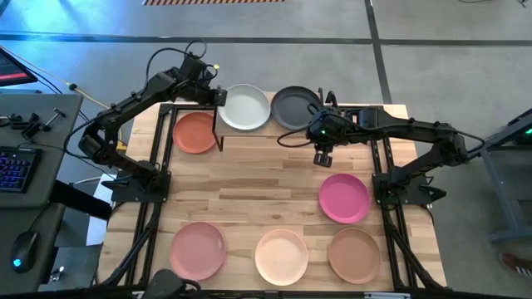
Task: Place and stack plates onto a shelf
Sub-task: Stack the white plate on top of the gray plate on the shelf, then stack the pink plate on top of the dark green plate on the shelf
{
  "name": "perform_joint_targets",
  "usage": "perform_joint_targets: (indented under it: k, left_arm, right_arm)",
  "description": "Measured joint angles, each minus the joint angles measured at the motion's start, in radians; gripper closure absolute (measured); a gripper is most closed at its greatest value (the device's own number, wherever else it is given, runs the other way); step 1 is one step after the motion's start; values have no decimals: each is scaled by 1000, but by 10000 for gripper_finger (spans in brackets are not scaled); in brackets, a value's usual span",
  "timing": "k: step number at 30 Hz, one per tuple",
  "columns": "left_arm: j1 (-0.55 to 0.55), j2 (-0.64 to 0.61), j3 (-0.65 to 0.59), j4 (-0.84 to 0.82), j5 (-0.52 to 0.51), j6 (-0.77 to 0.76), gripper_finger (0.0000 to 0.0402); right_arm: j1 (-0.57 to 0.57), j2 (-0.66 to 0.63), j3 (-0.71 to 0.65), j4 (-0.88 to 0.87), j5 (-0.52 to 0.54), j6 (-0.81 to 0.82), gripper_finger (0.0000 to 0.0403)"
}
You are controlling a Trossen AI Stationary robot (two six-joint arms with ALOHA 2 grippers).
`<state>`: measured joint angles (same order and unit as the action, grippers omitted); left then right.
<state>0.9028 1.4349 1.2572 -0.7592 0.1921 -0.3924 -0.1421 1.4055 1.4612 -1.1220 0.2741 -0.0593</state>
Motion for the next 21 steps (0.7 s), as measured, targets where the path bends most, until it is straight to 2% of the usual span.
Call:
perform_joint_targets:
  k: [6, 14, 21]
  left_arm:
    - [0, 0, 0, -28, 0, 11, 329]
    - [0, 0, 4, 72, 0, 2, 329]
    - [0, -1, 53, 16, 0, 19, 329]
  right_arm:
    - [0, 0, 0, -3, 0, 0, 320]
    - [0, 0, 0, -4, 11, 1, 320]
    - [1, 0, 0, -52, -1, 47, 320]
